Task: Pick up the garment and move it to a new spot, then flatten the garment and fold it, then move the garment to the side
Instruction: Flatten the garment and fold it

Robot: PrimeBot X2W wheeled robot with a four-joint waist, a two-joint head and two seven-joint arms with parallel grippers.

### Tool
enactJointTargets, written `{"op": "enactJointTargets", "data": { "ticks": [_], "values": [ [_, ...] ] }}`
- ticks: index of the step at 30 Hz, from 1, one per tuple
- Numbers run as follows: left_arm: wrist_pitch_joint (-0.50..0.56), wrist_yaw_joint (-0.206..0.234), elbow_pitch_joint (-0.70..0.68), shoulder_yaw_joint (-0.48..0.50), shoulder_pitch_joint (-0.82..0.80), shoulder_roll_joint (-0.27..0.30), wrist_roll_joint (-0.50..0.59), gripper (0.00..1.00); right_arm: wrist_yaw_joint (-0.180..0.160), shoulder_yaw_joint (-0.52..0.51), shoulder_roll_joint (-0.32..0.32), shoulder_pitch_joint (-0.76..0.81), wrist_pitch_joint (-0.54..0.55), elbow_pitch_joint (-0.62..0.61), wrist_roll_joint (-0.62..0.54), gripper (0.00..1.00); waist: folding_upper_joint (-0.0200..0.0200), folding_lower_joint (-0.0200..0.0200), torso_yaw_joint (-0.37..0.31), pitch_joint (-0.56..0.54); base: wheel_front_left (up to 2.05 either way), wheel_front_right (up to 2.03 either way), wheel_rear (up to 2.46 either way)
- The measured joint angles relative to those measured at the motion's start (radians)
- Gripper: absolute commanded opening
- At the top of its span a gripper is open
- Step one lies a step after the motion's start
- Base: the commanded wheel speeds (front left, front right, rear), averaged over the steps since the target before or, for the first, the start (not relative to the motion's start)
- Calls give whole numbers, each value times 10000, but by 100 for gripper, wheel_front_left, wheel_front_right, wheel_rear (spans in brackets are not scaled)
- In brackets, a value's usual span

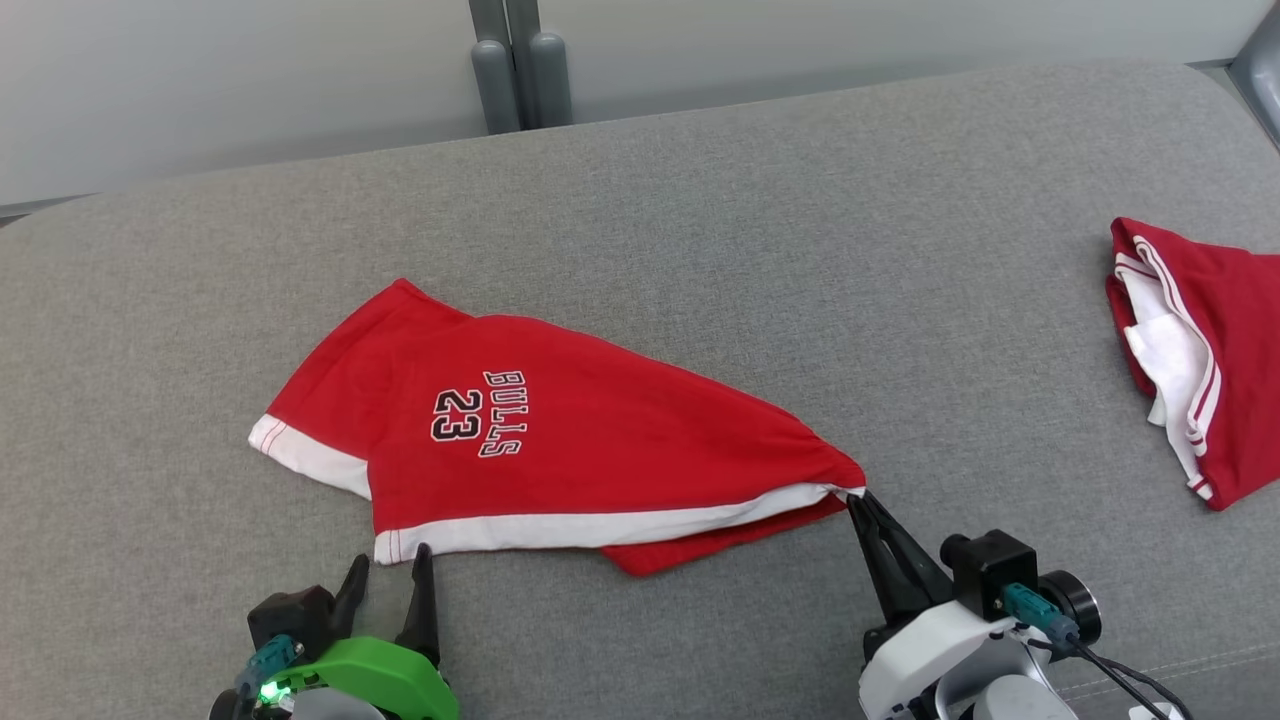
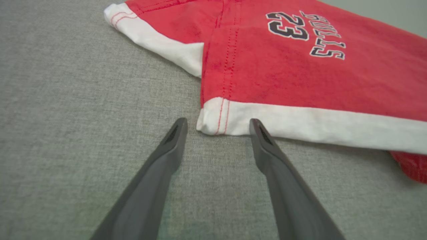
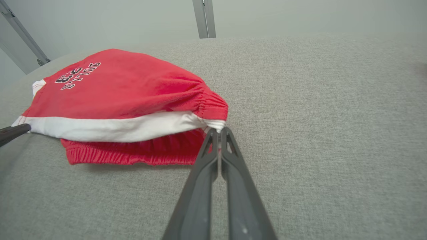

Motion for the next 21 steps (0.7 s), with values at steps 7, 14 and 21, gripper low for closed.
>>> {"op": "enactJointTargets", "data": {
  "ticks": [7, 14, 21],
  "values": [
    [0, 0, 44, 48, -115, 2, 25, 73, 0, 10, 0, -54, 0, -40, 73, 0, 0, 0, 6, 83, 0, 0, 0],
    [0, -15, 244, 105, -293, 2, 102, 33, 0, 77, 0, -194, 0, -12, 146, 0, 0, 0, -16, 145, 0, 0, 0],
    [0, -67, 282, 100, -314, 2, 178, 0, 0, 63, 0, -232, 0, 23, 167, 0, 0, 0, -32, 73, 0, 0, 0]
  ]
}}
